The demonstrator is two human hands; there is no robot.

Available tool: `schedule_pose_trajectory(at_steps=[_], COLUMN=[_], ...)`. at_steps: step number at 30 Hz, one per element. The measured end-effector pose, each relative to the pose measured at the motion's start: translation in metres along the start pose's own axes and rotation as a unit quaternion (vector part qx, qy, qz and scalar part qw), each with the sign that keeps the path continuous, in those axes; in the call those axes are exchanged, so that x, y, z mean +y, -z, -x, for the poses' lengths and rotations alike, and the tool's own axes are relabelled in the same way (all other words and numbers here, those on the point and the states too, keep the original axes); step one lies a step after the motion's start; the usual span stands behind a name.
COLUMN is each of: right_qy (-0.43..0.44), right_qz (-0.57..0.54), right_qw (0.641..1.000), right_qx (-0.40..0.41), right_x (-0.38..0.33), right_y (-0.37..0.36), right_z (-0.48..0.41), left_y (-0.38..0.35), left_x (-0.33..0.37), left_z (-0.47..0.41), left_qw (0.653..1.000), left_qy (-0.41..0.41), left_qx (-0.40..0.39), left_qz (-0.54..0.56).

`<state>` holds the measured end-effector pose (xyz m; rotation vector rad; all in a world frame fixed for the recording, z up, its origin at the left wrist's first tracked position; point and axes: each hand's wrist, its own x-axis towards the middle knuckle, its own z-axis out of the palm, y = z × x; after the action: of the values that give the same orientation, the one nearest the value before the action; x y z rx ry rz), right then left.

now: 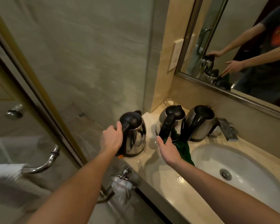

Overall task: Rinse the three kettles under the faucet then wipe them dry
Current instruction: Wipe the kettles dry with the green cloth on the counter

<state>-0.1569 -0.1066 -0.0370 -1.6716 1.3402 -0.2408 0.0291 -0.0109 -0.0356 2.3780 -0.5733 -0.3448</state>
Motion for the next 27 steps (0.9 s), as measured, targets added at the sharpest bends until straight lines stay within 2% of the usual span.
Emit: schedule_pose_trajectory(at_steps=[2,4,7,11,17,22,27], right_qy=[-0.023,-0.054,-0.094,-0.094,-0.117,-0.109,-0.072], right_qz=[-0.031,-0.092,-0.202,-0.292,-0.34,-0.343,-0.303], right_qw=[0.999,0.994,0.975,0.952,0.93,0.931,0.949], right_qx=[0.002,0.011,0.015,0.027,0.078,0.056,0.042], right_x=[-0.005,-0.014,-0.032,-0.051,-0.052,-0.055,-0.055], right_y=[-0.003,-0.004,-0.004,-0.006,0.002,-0.001,-0.023], right_z=[0.004,0.007,0.013,0.021,0.034,0.049,0.063], left_y=[-0.01,-0.016,-0.018,-0.019,-0.027,-0.027,-0.028], left_x=[0.003,0.004,0.002,0.001,-0.001,-0.001,-0.003], left_z=[-0.006,-0.013,-0.018,-0.02,-0.021,-0.019,-0.021], left_qw=[0.99,0.98,0.977,0.979,0.983,0.986,0.986], left_qy=[0.084,0.131,0.148,0.143,0.125,0.114,0.104], left_qx=[-0.011,-0.013,-0.02,-0.012,0.014,0.016,0.012], left_qz=[0.115,0.148,0.151,0.148,0.136,0.122,0.132])
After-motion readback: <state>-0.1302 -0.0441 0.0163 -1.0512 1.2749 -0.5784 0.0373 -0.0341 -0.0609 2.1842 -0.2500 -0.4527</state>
